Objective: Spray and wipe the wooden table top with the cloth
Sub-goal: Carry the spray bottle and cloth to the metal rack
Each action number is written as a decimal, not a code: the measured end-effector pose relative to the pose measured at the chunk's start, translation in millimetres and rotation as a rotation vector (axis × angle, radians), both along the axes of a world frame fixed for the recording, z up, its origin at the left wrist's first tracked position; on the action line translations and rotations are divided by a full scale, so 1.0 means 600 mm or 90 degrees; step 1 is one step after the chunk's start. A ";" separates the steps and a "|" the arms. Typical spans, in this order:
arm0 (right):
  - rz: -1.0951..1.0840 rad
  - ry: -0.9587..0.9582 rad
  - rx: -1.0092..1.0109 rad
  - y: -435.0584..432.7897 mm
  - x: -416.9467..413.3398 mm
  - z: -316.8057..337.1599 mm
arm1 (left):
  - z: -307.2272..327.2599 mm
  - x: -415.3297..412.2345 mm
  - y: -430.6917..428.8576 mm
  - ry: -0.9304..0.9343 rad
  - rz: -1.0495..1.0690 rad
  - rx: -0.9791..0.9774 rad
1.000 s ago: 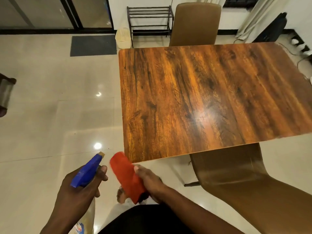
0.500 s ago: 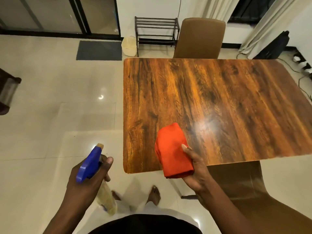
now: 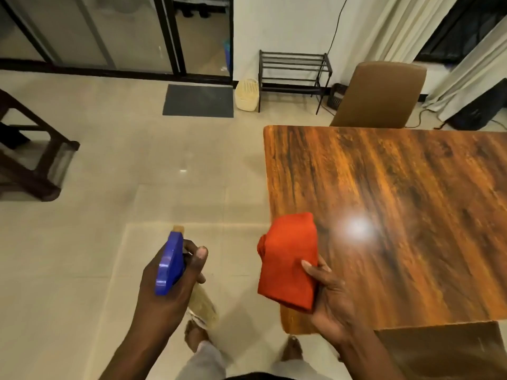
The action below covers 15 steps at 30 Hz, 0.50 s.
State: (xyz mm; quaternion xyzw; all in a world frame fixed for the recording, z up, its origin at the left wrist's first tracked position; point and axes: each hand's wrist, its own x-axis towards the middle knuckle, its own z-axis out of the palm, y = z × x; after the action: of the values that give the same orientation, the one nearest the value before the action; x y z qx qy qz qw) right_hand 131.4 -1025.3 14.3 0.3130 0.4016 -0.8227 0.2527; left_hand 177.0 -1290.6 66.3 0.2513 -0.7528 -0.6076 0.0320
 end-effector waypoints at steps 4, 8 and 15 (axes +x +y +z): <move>-0.026 0.013 -0.004 -0.113 -0.029 -0.005 | 0.013 -0.049 -0.121 -0.019 -0.034 -0.005; -0.060 0.022 -0.008 -0.193 -0.064 0.002 | 0.018 -0.100 -0.214 -0.019 -0.049 -0.029; -0.109 0.021 0.013 -0.277 -0.176 0.008 | 0.018 -0.231 -0.311 -0.002 -0.041 -0.020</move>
State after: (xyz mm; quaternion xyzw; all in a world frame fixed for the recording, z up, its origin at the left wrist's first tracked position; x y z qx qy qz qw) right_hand 25.9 -1191.7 19.1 0.3353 0.3862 -0.8419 0.1719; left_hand 38.4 -1477.2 77.1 0.2273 -0.7697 -0.5963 0.0154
